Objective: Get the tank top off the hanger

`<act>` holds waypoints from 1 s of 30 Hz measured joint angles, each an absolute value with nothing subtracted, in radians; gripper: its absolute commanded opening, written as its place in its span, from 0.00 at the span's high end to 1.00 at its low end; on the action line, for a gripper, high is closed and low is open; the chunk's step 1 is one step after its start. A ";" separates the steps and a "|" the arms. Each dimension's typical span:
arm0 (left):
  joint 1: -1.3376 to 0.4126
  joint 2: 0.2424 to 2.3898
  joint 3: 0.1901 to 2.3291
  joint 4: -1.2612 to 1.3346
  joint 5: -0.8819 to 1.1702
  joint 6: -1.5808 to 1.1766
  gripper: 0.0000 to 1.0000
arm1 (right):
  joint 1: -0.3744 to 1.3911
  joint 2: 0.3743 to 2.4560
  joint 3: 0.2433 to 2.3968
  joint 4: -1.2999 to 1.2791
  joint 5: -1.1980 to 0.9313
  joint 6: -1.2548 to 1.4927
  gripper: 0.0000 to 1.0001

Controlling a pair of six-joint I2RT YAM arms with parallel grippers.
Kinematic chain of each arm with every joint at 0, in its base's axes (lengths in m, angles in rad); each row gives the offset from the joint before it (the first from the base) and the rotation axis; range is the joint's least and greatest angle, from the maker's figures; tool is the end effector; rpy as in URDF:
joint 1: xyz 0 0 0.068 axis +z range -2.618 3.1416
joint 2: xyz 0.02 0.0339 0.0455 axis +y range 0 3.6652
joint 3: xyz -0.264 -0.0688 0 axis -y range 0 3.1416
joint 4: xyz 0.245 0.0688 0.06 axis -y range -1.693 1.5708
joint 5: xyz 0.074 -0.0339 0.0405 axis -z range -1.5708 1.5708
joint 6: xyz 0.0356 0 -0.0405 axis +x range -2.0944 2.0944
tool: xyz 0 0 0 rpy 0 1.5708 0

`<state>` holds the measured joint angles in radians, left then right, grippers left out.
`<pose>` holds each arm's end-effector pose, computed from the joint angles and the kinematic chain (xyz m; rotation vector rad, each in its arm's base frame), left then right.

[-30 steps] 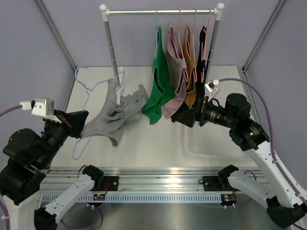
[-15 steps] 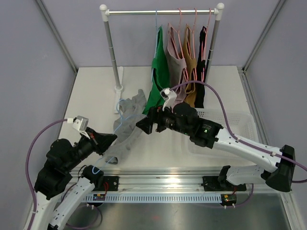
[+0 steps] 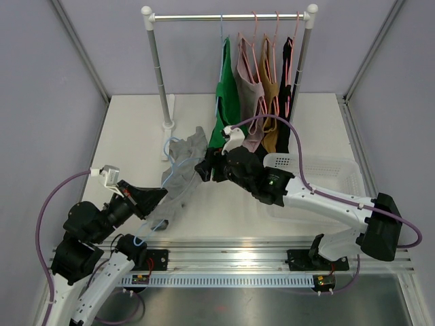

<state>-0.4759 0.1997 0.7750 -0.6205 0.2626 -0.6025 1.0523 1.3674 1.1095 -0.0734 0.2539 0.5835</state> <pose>0.0335 -0.0277 0.3446 0.1069 1.7144 -1.0295 0.1671 0.2748 0.3323 -0.2844 1.9672 0.8579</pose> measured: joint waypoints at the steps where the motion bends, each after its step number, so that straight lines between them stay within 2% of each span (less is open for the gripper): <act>1: -0.476 0.200 0.775 -0.618 0.263 -0.604 1.00 | 1.052 1.372 1.110 -0.073 0.262 0.582 0.35; 2: -0.476 0.200 0.775 -0.616 0.263 -0.604 1.00 | 1.052 1.376 1.110 -0.073 0.272 0.580 0.46; 3: -0.476 0.200 0.775 -0.614 0.264 -0.605 1.00 | 1.052 1.379 1.110 -0.073 0.278 0.576 0.51; 5: -0.476 0.200 0.775 -0.610 0.265 -0.604 1.00 | 1.052 1.385 1.109 -0.073 0.295 0.578 0.54; 8: -0.476 0.200 0.775 -0.611 0.265 -0.604 1.00 | 1.053 1.385 1.109 -0.073 0.313 0.575 0.71; 9: -0.476 0.200 0.775 -0.611 0.265 -0.604 1.00 | 1.053 1.385 1.109 -0.073 0.320 0.572 0.88; 10: -0.476 0.200 0.775 -0.611 0.265 -0.604 1.00 | 1.053 1.385 1.109 -0.073 0.328 0.564 0.98; 20: -0.476 0.225 0.777 -0.645 0.284 -0.565 1.00 | 1.041 1.383 1.110 -0.153 0.471 0.507 1.00; 30: -0.476 0.226 0.787 -0.664 0.382 -0.547 1.00 | 0.888 1.307 1.077 -0.246 0.506 0.477 1.00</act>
<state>-0.4759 0.2256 0.7868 -0.6643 0.3817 -0.5468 0.8879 1.3071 1.0775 -0.2462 0.5060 0.4774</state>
